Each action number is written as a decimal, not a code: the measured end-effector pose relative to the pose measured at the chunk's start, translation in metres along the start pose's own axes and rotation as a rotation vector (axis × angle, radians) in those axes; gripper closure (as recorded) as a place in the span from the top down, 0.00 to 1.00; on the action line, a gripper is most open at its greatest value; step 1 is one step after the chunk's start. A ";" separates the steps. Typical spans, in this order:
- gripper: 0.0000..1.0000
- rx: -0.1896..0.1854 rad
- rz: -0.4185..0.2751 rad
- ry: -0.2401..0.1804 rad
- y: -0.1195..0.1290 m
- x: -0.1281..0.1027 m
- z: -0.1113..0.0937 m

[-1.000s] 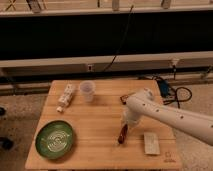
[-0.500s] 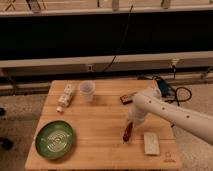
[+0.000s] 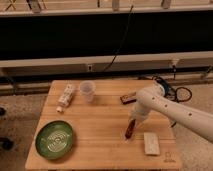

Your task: Drag the pepper across the table

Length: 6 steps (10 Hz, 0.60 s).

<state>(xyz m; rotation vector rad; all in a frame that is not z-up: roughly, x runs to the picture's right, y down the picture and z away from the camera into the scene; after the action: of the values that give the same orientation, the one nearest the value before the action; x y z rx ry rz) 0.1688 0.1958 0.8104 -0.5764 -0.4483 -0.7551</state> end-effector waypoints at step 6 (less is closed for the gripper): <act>0.00 -0.004 0.006 -0.002 0.011 0.019 -0.007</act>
<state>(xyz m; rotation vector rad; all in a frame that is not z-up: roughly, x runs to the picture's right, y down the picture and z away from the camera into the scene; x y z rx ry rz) 0.1900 0.1886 0.8125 -0.5816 -0.4466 -0.7496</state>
